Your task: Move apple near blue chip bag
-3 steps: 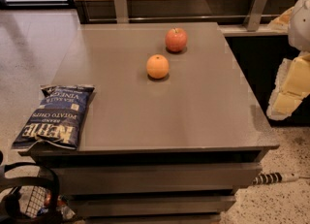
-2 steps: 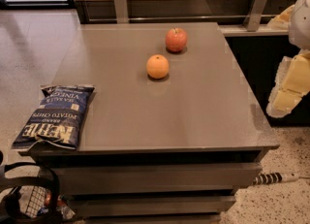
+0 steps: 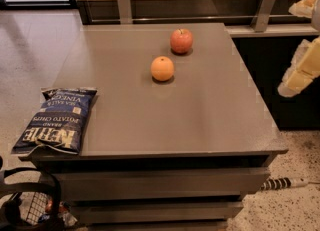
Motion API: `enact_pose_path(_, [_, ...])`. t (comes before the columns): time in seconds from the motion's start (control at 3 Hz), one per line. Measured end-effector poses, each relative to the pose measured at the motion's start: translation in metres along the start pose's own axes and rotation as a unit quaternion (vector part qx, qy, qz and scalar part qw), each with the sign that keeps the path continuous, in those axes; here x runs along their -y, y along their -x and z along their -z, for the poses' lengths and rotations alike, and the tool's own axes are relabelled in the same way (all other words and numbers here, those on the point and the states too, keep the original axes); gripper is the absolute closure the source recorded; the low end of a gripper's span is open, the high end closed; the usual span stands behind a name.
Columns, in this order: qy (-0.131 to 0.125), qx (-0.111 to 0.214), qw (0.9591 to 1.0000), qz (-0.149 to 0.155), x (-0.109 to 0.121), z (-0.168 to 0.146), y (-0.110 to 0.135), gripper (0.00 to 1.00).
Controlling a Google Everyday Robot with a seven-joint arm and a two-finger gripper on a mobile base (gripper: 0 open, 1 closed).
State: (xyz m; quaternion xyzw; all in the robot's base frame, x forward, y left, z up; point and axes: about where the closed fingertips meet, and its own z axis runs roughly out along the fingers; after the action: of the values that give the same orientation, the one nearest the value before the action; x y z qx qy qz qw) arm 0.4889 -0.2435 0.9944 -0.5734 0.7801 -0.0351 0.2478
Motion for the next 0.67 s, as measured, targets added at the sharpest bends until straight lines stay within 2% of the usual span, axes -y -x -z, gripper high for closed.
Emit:
enact_pose_path(0.33, [-0.035,0.088,0.9942,-0.050,0.050,-0.028,-0.004,0.00])
enact_pose_path(0.67, [-0.075,0.173,0.9782,-0.088,0.096,-0.047,-0.001,0.00])
